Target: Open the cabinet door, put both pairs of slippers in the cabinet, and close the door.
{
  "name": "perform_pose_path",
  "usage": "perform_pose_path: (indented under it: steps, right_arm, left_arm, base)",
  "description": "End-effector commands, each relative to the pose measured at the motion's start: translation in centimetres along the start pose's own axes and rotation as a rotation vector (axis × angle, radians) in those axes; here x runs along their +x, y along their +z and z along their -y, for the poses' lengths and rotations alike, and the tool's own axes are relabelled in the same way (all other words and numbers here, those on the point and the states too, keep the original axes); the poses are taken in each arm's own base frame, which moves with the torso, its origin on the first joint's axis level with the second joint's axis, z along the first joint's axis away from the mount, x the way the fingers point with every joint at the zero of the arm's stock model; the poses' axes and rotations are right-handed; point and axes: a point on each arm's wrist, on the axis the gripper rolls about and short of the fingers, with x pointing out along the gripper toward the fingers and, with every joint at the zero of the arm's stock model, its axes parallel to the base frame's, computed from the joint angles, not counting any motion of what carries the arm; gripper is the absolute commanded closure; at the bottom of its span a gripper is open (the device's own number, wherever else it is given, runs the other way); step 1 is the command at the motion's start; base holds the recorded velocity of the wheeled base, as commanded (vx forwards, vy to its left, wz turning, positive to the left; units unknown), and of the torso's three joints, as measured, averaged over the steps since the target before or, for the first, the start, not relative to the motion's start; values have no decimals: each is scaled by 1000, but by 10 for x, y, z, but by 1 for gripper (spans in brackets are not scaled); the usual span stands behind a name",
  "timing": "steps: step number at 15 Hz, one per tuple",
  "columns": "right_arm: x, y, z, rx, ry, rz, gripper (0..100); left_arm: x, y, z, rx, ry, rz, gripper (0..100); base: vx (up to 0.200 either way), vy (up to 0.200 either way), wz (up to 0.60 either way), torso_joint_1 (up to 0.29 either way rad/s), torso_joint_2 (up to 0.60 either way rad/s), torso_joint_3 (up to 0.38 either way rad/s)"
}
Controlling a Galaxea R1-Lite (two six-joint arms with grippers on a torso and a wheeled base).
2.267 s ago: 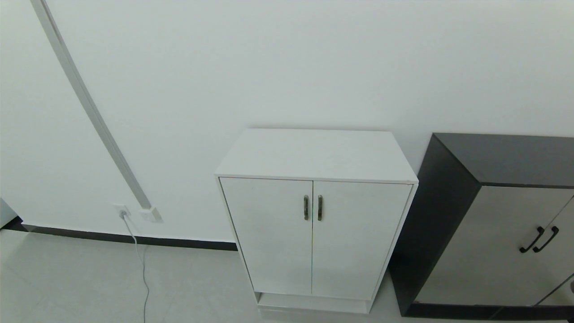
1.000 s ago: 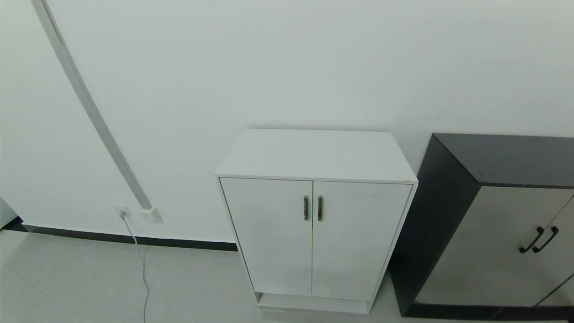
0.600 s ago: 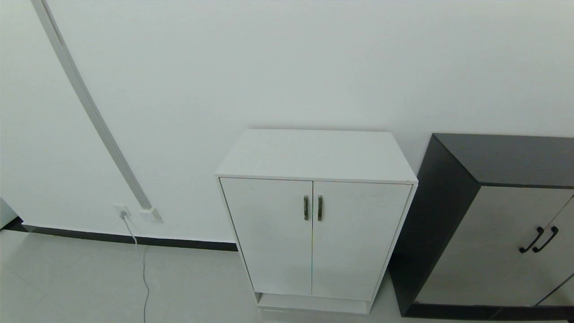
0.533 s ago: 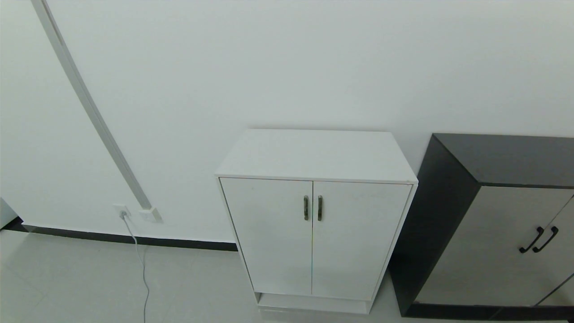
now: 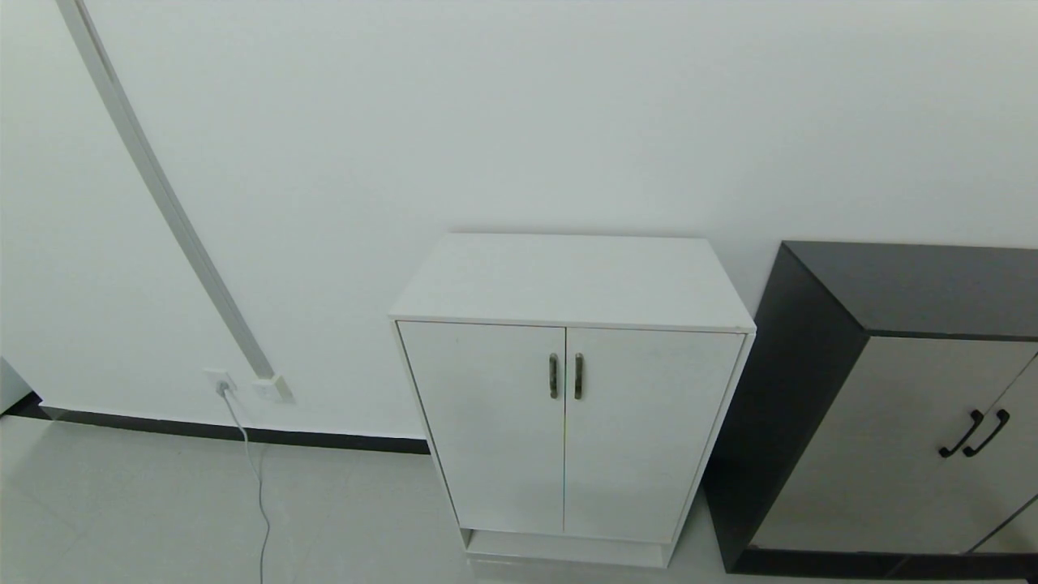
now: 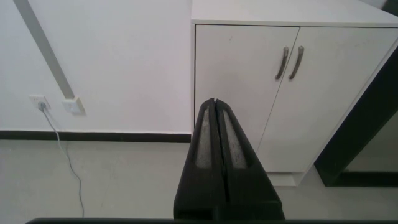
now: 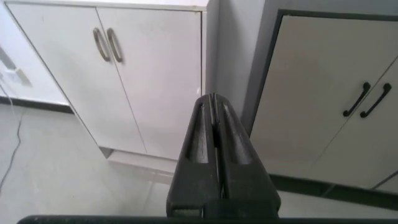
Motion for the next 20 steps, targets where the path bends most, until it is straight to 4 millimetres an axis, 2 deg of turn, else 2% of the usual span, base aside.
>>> perform_pose_path:
  steps: [1,8,20]
  right_arm:
    - [-3,-1,0,9,-24,36,100]
    - [-3,0,2,39,-107,43,100]
    - [-3,0,2,29,-103,40,100]
  left_arm:
    - [0,0,0,0,0,0,100]
    - [0,0,0,0,2,0,100]
    - [0,0,0,0,2,0,100]
  base:
    - [0,0,0,0,0,0]
    - [0,0,0,0,0,0]
    - [0,0,0,0,0,0]
